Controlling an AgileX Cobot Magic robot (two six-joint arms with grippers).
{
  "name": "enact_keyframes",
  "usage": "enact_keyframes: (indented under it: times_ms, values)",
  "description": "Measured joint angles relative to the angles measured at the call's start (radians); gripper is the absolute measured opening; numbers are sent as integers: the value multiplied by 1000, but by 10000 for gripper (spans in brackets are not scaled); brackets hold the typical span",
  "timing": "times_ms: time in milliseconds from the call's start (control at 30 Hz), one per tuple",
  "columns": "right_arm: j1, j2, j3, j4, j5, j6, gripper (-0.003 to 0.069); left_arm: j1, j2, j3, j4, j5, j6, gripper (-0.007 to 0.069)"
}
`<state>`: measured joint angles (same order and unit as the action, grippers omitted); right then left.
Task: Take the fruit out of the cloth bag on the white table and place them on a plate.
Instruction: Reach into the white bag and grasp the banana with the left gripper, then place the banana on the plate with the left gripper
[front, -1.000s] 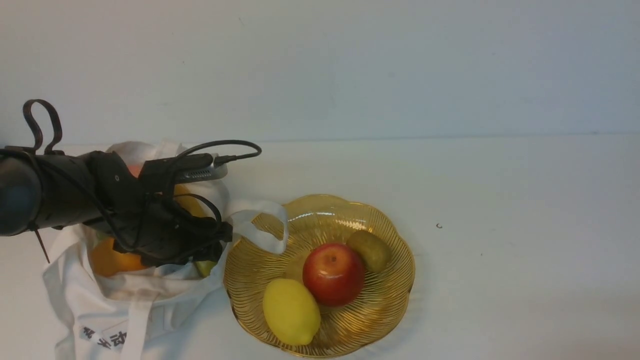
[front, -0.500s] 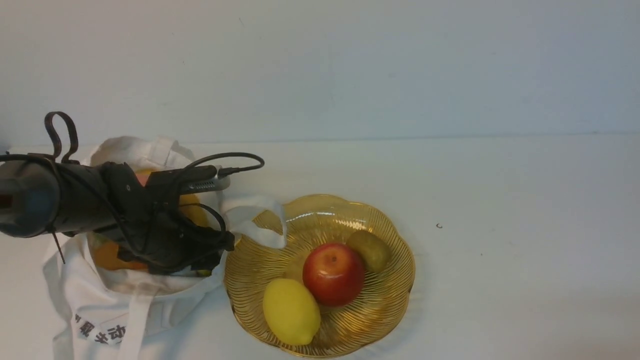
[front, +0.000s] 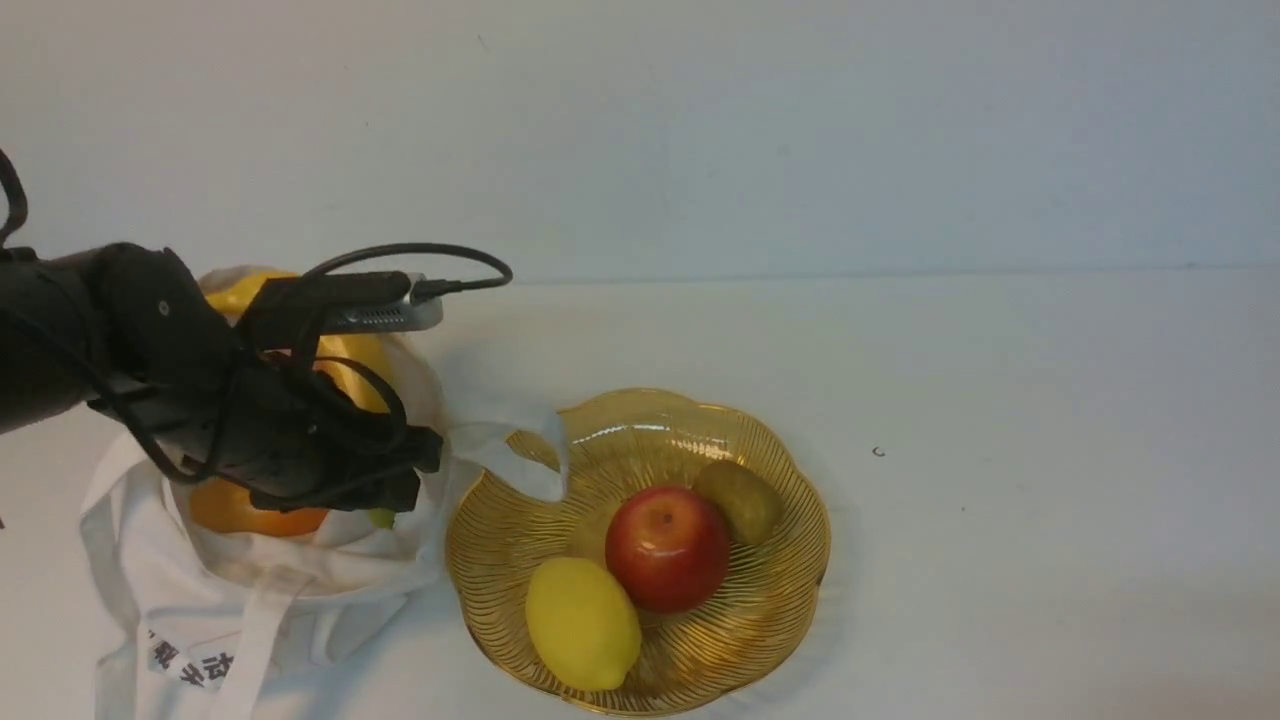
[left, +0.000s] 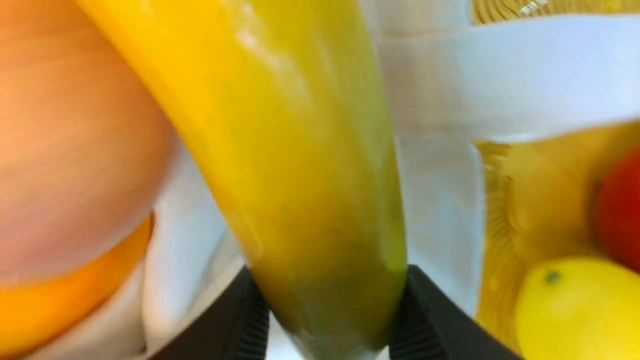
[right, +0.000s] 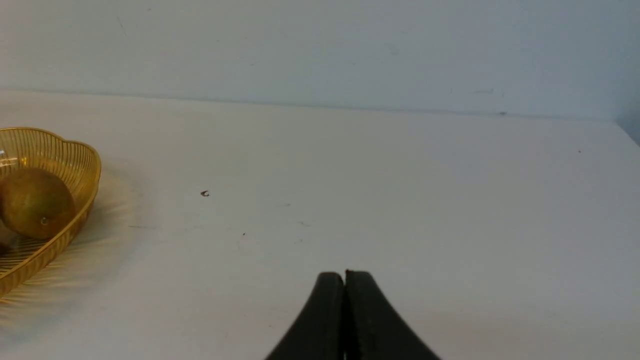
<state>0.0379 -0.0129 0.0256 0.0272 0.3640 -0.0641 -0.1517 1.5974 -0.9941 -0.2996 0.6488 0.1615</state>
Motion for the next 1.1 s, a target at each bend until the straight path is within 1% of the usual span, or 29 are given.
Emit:
enact_keyframes:
  times_ms: [33, 67, 267, 300, 333, 367, 400, 467, 600, 733, 867, 900, 933, 1000, 1100]
  values:
    - [0, 0, 0, 0, 0, 0, -15, 0, -12, -17, 4, 36, 0, 282]
    - [0, 0, 0, 0, 0, 0, -15, 0, -12, -17, 4, 36, 0, 282]
    - [0, 0, 0, 0, 0, 0, -15, 0, -58, -129, 24, 318, 2, 282]
    - [0, 0, 0, 0, 0, 0, -15, 0, -60, -133, 24, 327, 2, 282]
    - [0, 0, 0, 0, 0, 0, -15, 0, -70, -162, 34, 390, 6, 282]
    - [0, 0, 0, 0, 0, 0, -15, 0, -73, -171, 38, 407, 7, 282]
    - [0, 0, 0, 0, 0, 0, -15, 0, -88, -205, 51, 470, 8, 282]
    - [0, 0, 0, 0, 0, 0, -15, 0, -109, -242, 61, 533, 8, 282]
    - [0, 0, 0, 0, 0, 0, -15, 0, -168, -290, 54, 568, 18, 282]
    - [0, 0, 0, 0, 0, 0, -15, -19, -197, -299, -16, 581, 76, 282]
    - [0, 0, 0, 0, 0, 0, -15, -132, -161, -300, -31, 581, 155, 282]
    - [0, 0, 0, 0, 0, 0, -15, -139, -154, -300, -30, 581, 157, 282]
    - [0, 0, 0, 0, 0, 0, -15, -203, -120, -301, -9, 581, 166, 282]
    - [0, 0, 0, 0, 0, 0, -15, -290, -60, -307, 45, 574, 172, 282]
    - [0, 0, 0, 0, 0, 0, -15, -374, 18, -328, 135, 548, 171, 282]
